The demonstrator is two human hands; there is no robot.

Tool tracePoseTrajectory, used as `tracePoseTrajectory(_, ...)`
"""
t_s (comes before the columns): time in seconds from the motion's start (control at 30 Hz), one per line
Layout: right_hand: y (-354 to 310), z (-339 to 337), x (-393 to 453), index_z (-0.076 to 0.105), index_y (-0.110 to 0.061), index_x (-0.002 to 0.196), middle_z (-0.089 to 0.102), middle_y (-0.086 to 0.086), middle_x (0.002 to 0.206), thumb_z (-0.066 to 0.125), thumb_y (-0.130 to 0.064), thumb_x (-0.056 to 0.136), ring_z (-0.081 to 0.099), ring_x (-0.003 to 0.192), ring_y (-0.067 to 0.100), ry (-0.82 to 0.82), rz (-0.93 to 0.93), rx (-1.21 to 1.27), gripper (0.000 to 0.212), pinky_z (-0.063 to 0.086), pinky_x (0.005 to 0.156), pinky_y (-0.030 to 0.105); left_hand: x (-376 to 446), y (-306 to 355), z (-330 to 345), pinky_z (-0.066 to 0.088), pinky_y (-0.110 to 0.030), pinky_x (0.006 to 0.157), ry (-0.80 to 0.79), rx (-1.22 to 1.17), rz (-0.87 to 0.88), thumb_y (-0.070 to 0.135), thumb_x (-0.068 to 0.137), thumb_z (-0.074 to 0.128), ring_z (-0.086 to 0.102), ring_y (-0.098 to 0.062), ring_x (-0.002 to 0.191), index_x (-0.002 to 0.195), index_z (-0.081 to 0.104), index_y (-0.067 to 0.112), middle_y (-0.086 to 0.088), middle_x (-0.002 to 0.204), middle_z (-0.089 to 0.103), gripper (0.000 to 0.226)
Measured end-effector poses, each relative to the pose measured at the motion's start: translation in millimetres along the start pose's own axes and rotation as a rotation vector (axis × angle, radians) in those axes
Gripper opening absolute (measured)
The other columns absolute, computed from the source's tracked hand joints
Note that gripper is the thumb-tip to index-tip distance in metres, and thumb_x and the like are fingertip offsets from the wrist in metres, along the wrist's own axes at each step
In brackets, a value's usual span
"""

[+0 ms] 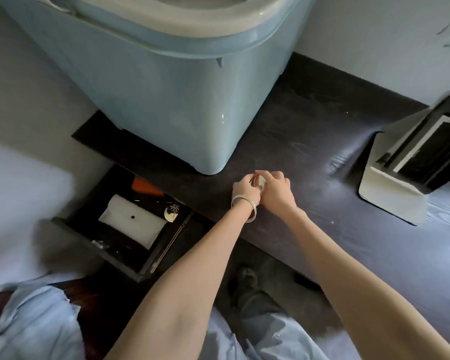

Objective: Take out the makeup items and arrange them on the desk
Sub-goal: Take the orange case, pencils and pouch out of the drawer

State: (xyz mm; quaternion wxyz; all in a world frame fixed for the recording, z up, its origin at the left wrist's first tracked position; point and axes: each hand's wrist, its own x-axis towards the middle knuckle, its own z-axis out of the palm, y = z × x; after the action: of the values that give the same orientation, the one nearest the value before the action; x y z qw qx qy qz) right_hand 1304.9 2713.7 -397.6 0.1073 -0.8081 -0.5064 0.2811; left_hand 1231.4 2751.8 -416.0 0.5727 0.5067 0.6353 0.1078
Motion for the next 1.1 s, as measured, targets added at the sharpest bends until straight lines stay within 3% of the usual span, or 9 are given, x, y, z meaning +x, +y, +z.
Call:
tracePoseTrajectory(0.17, 8, -14, 34, 0.039, -0.027, 0.140, 0.035, 0.013, 0.140, 0.053, -0.019, 0.091, 0.032, 0.127, 0.034, -0.006, -0.084, -0.079, 0.052, 0.045, 0.095, 0.044, 20, 22, 13, 0.051, -0.045, 0.094, 0.103, 0.009, -0.042, 0.025, 0.094, 0.053, 0.057, -0.034, 0.109, 0.134, 0.050, 0.024, -0.013, 0.130, 0.040, 0.040)
tracePoseTrajectory(0.4, 15, -21, 62, 0.039, -0.028, 0.139, 0.036, 0.012, 0.139, 0.059, -0.015, 0.089, 0.035, 0.125, 0.033, -0.033, -0.153, -0.175, 0.055, 0.045, 0.089, 0.044, 37, 37, 21, 0.047, -0.043, 0.098, 0.144, 0.156, -0.063, 0.021, 0.094, 0.051, 0.052, -0.034, 0.115, 0.138, 0.043, 0.023, -0.014, 0.133, 0.038, 0.045)
tracePoseTrajectory(0.73, 10, -18, 56, 0.032, -0.027, 0.145, 0.028, 0.012, 0.150, 0.055, -0.016, 0.091, 0.030, 0.136, 0.032, -0.044, -0.127, -0.161, 0.059, 0.037, 0.104, 0.049, 39, 30, 15, 0.046, -0.039, 0.097, 0.153, 0.073, -0.043, 0.024, 0.095, 0.051, 0.056, -0.031, 0.114, 0.134, 0.048, 0.017, -0.013, 0.134, 0.047, 0.040)
tracePoseTrajectory(0.9, -9, -14, 28, 0.043, -0.020, 0.139, 0.040, 0.006, 0.142, 0.069, -0.019, 0.082, 0.039, 0.131, 0.025, 0.053, -0.161, 0.038, 0.063, 0.045, 0.095, 0.041, 19, 11, -19, 0.044, -0.026, 0.087, 0.301, -0.141, 0.040, 0.006, 0.089, 0.051, 0.059, -0.021, 0.108, 0.114, 0.061, 0.010, -0.005, 0.119, 0.060, 0.027)
tracePoseTrajectory(1.1, -76, 19, -2, 0.047, -0.019, 0.136, 0.049, 0.005, 0.135, 0.067, -0.020, 0.084, 0.052, 0.118, 0.022, -0.063, -0.280, 0.116, 0.056, 0.044, 0.088, 0.030, -8, -42, -86, 0.043, -0.024, 0.080, 0.576, -0.232, 0.062, 0.001, 0.088, 0.051, 0.060, -0.023, 0.099, 0.098, 0.066, 0.006, -0.010, 0.106, 0.065, 0.019)
